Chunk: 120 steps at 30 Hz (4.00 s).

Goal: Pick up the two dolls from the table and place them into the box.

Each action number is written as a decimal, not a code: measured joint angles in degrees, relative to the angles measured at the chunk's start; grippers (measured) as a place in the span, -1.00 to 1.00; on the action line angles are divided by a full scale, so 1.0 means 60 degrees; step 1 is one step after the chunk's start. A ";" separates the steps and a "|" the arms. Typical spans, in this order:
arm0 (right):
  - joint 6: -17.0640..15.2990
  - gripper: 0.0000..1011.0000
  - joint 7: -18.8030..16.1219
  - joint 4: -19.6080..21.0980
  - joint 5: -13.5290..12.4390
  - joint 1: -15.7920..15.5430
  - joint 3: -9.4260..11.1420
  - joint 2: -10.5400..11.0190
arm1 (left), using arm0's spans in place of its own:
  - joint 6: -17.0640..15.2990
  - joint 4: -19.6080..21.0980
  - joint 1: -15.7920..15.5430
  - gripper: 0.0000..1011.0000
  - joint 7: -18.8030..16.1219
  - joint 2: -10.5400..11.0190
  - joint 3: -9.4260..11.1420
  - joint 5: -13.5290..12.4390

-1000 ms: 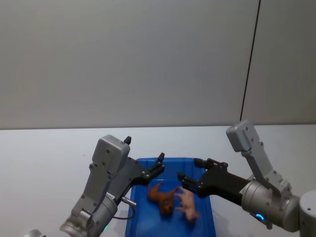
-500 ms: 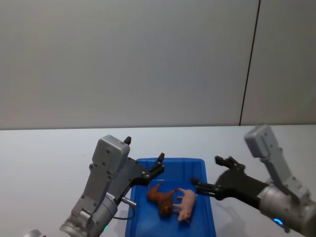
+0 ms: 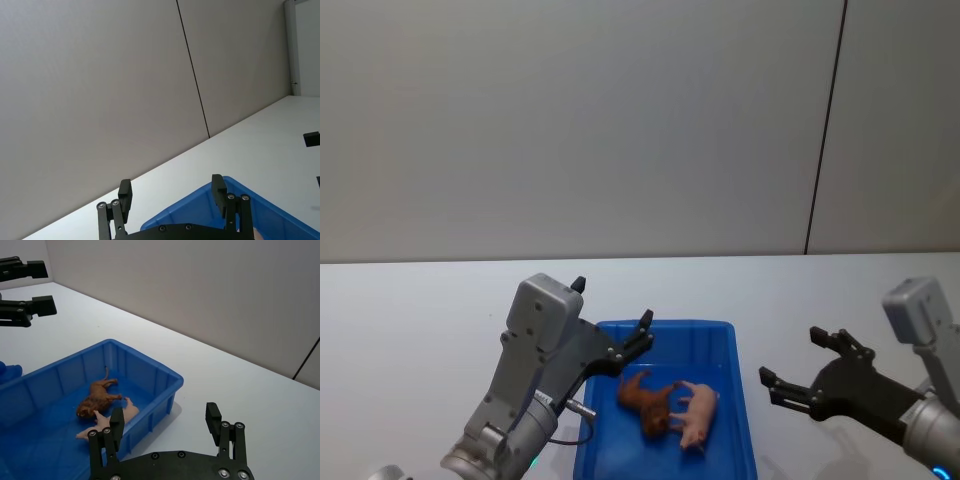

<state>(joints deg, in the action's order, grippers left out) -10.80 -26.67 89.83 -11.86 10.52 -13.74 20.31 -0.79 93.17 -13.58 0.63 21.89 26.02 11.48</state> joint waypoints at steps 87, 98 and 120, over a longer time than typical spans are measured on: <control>0.0413 0.98 0.0189 0.0210 -0.0296 -0.0490 0.0269 0.0478 | -0.0837 -0.0596 0.2012 0.03 -0.0975 0.1091 -0.0835 0.1699; 0.0413 0.98 0.0190 0.0210 -0.0296 -0.0490 0.0268 0.0478 | -0.0551 -0.0298 0.1455 -0.13 -0.0140 0.0698 -0.0786 0.0971; 0.0413 0.98 0.0190 0.0210 -0.0296 -0.0490 0.0268 0.0477 | 0.0339 -0.0896 0.0204 0.61 0.1836 -0.0681 -0.0259 0.0387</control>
<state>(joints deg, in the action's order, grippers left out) -8.32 -25.53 91.09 -13.64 7.58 -12.13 23.17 1.24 87.79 -12.35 11.64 17.81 24.47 13.80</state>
